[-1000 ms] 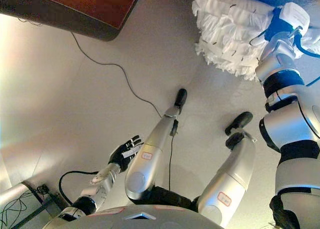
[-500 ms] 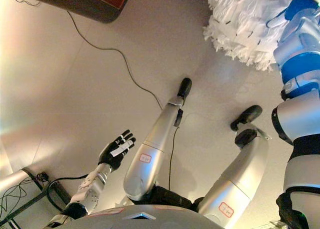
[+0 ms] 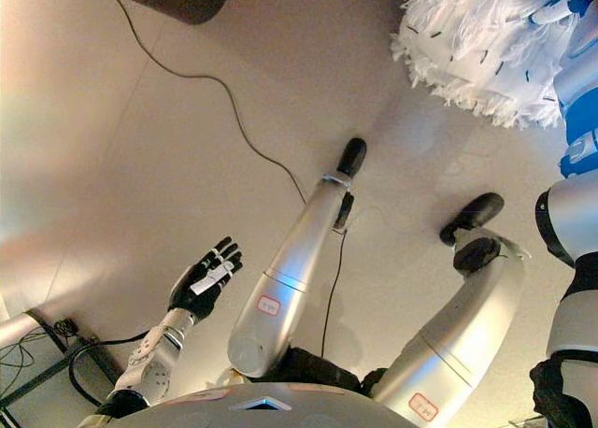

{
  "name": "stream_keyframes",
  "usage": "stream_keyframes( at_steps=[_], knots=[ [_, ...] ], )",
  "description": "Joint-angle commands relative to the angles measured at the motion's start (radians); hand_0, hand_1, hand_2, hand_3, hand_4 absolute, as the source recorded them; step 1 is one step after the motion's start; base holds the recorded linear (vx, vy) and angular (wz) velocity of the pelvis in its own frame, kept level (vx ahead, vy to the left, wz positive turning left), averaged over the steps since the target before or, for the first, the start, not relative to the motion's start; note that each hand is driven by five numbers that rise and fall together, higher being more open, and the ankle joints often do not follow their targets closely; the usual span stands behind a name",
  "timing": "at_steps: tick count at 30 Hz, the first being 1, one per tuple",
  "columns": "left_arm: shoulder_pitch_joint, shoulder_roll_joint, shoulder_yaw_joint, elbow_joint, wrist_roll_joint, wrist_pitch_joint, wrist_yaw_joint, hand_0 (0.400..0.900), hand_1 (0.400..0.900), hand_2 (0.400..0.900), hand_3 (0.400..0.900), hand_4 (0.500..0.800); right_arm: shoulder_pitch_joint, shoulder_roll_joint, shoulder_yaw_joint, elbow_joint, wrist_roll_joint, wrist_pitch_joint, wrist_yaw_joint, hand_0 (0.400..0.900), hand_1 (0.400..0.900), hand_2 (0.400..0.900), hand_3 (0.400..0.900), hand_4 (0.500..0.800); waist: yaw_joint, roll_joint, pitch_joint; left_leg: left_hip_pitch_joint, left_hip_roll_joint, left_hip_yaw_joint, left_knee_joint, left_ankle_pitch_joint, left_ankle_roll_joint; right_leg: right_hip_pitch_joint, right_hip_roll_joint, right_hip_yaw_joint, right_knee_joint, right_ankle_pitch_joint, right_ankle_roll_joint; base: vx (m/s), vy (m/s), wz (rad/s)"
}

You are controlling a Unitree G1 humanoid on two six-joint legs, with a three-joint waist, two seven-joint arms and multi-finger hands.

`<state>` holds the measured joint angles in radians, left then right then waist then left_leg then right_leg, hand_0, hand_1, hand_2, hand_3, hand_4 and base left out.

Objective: Pick up the pillow and put it on the sofa.

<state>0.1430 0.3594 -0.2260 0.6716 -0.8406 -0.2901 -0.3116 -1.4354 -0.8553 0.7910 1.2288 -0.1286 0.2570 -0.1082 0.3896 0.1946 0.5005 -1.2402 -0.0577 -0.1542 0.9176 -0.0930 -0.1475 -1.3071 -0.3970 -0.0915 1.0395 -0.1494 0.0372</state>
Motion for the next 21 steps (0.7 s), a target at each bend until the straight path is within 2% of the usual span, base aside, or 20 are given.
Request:
stream_keyframes(
  at_steps=[1,5,11,14,18,21],
  knots=[
    [0.113,0.068,0.074,0.031,-0.074,-0.024,-0.008,0.900,0.900,0.900,0.900,0.800,-0.052,-0.051,0.050,-0.069,-0.008,-0.034,-0.054,0.400,0.400,0.400,0.400,0.500,-0.004,0.084,0.020,0.018,0.023,0.044,-0.035,-0.003,0.105,0.066,0.027,0.007,0.096,-0.139,-0.016,-0.03,-0.021,-0.03],
    [0.108,0.068,0.095,0.047,-0.096,-0.010,-0.045,0.900,0.900,0.900,0.900,0.800,-0.031,-0.055,0.044,-0.083,-0.017,-0.059,-0.048,0.400,0.400,0.400,0.400,0.500,-0.010,0.074,0.020,0.061,0.033,0.050,-0.037,-0.009,0.102,0.119,0.027,-0.008,0.078,-0.131,-0.011,-0.03,-0.015,-0.07],
    [0.094,0.070,0.092,0.058,-0.070,0.039,-0.036,0.900,0.900,0.900,0.900,0.800,0.040,-0.056,0.000,-0.119,-0.038,-0.105,-0.019,0.400,0.400,0.400,0.400,0.500,-0.021,0.045,0.020,0.220,0.068,0.065,-0.127,0.004,0.089,0.299,0.020,-0.049,-0.044,-0.097,0.017,0.02,-0.029,-0.11],
    [0.064,0.067,0.085,0.096,-0.039,0.053,-0.015,0.900,0.900,0.900,0.900,0.800,0.081,-0.043,-0.029,-0.140,-0.036,-0.116,0.028,0.400,0.400,0.400,0.400,0.500,-0.027,0.010,0.020,0.367,0.092,0.074,-0.239,0.026,0.075,0.455,0.017,-0.086,-0.176,-0.061,0.043,0.05,-0.056,-0.12],
    [0.024,0.064,0.074,0.134,0.003,0.088,0.018,0.900,0.900,0.900,0.900,0.800,0.156,-0.023,-0.061,-0.156,-0.032,-0.145,0.049,0.400,0.400,0.400,0.400,0.500,-0.034,-0.036,-0.010,0.513,0.109,0.084,-0.338,0.036,0.062,0.619,0.010,-0.129,-0.316,-0.023,0.064,0.07,-0.033,-0.06],
    [-0.003,0.066,0.071,0.151,0.037,0.135,0.053,0.900,0.900,0.900,0.900,0.800,0.212,-0.018,-0.086,-0.191,-0.038,-0.150,0.064,0.400,0.400,0.400,0.400,0.500,-0.042,-0.068,-0.049,0.601,0.117,0.090,-0.380,0.030,0.059,0.723,0.008,-0.153,-0.387,-0.004,0.076,0.11,-0.012,0.00]
  ],
)
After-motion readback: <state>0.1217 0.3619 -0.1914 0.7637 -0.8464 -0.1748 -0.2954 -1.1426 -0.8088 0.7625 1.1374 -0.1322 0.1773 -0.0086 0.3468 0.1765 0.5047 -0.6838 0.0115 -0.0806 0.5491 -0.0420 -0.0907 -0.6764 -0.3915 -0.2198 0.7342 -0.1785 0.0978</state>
